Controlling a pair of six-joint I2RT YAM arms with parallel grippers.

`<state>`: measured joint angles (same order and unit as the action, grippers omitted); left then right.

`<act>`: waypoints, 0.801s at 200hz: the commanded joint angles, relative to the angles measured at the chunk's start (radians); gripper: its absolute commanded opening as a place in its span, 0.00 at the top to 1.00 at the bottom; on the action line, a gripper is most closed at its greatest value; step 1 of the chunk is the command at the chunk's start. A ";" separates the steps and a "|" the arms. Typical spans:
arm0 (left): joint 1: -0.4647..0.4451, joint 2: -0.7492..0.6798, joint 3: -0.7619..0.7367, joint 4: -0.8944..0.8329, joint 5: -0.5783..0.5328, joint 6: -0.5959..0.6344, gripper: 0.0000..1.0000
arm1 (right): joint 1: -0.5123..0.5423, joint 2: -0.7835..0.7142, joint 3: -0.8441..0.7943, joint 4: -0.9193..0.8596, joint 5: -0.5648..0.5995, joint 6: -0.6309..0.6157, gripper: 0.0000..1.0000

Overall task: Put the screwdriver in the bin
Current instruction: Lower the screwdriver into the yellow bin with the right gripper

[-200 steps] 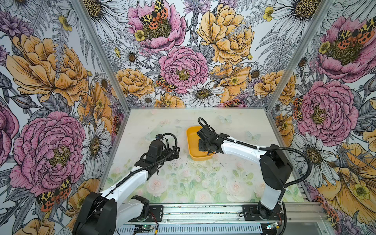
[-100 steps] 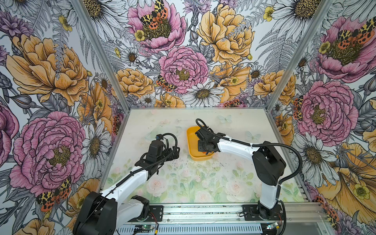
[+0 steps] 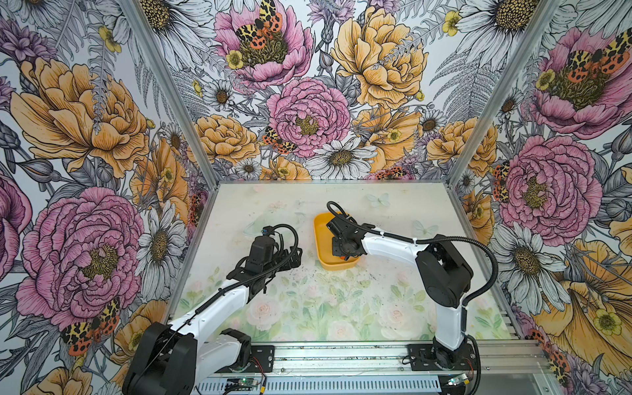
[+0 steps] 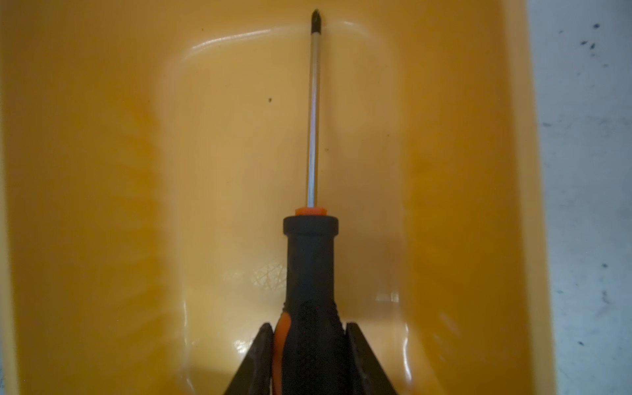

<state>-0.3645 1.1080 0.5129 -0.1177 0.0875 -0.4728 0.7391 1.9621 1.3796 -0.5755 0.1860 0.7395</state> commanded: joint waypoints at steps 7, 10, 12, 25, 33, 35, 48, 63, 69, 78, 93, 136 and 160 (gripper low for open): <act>-0.006 -0.009 0.023 -0.008 0.007 0.008 0.01 | -0.003 0.024 0.039 0.003 -0.005 -0.017 1.00; -0.006 -0.007 0.023 -0.009 0.007 0.009 0.01 | -0.003 0.025 0.039 0.003 -0.006 -0.017 1.00; -0.006 -0.007 0.023 -0.009 0.007 0.009 0.01 | -0.003 0.026 0.039 0.003 -0.006 -0.017 1.00; -0.007 -0.005 0.024 -0.008 0.009 0.009 0.01 | -0.003 0.031 0.042 0.004 -0.006 -0.017 1.00; -0.006 -0.005 0.025 -0.009 0.011 0.010 0.01 | -0.003 0.036 0.042 0.003 -0.009 -0.018 1.00; -0.006 -0.005 0.024 -0.008 0.011 0.009 0.01 | -0.003 0.036 0.044 0.003 -0.009 -0.019 1.00; -0.006 -0.005 0.023 -0.009 0.011 0.010 0.01 | -0.002 0.041 0.045 0.003 -0.010 -0.019 0.99; -0.006 -0.006 0.022 -0.009 0.009 0.011 0.01 | -0.003 0.047 0.047 0.003 -0.013 -0.020 0.97; -0.007 -0.007 0.023 -0.009 0.010 0.011 0.01 | -0.003 0.049 0.047 0.002 -0.011 -0.020 0.96; -0.006 -0.007 0.023 -0.009 0.010 0.011 0.01 | -0.003 0.050 0.047 0.002 -0.010 -0.022 0.95; -0.007 -0.008 0.024 -0.011 0.009 0.011 0.01 | -0.002 0.052 0.047 0.001 -0.012 -0.024 0.91; -0.006 -0.010 0.022 -0.010 0.011 0.013 0.01 | -0.003 0.044 0.040 0.002 -0.012 -0.027 0.80; -0.007 -0.010 0.022 -0.013 0.010 0.016 0.01 | -0.003 0.031 0.032 0.002 -0.008 -0.030 0.72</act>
<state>-0.3645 1.1080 0.5125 -0.1276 0.0875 -0.4725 0.7391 1.9999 1.3964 -0.5797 0.1753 0.7296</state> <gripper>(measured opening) 0.988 0.326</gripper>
